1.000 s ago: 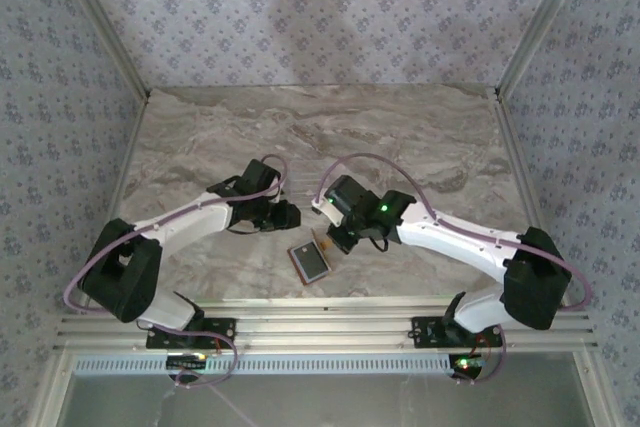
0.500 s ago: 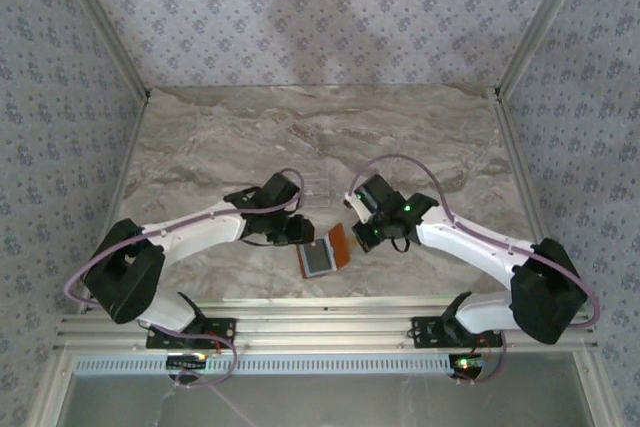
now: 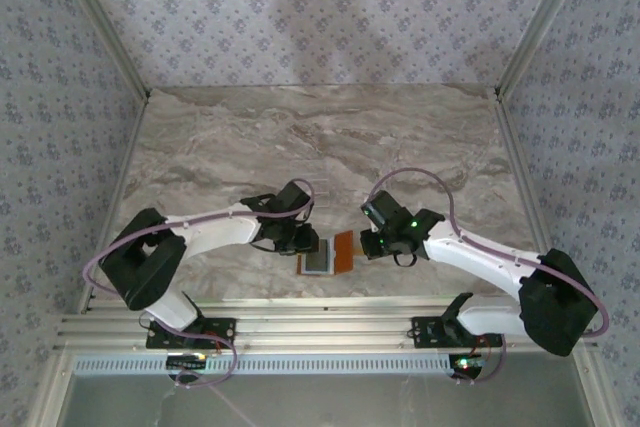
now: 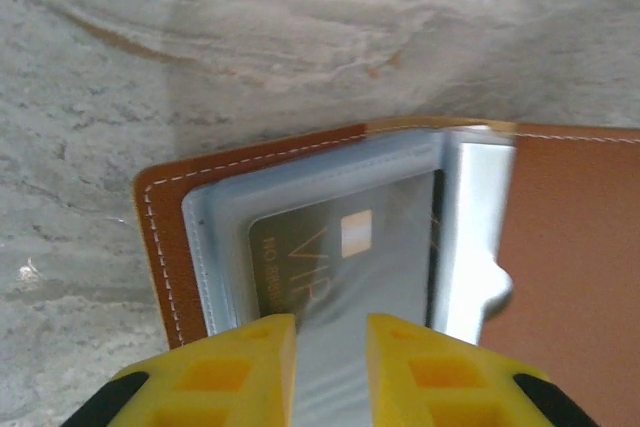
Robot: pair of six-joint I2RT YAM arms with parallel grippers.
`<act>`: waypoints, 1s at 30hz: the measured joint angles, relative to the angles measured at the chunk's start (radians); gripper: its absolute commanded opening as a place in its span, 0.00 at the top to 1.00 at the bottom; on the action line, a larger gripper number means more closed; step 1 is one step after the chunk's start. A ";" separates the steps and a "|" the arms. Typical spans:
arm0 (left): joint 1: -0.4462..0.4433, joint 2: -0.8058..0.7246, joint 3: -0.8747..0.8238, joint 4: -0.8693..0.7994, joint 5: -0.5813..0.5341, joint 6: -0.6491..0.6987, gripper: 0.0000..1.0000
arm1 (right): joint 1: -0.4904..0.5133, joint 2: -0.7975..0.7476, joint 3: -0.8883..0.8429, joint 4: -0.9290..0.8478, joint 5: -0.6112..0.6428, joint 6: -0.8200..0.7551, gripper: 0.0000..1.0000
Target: Take the credit cards out of the card holder
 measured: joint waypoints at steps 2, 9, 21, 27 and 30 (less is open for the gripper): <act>0.000 0.009 0.000 0.001 0.000 0.000 0.77 | 0.002 -0.001 0.002 -0.005 0.005 0.017 0.69; 0.000 0.013 -0.002 0.020 0.001 0.000 0.79 | 0.029 -0.063 0.098 -0.130 0.038 0.068 0.61; 0.000 0.019 -0.002 0.028 0.001 0.000 0.81 | 0.068 -0.007 0.301 -0.087 -0.139 0.212 0.79; 0.000 0.019 -0.003 0.029 0.001 0.000 0.81 | 0.119 0.154 0.298 0.018 -0.245 0.287 0.87; 0.000 0.019 -0.009 0.035 0.000 0.000 0.81 | 0.109 0.175 0.251 0.050 -0.255 0.317 0.89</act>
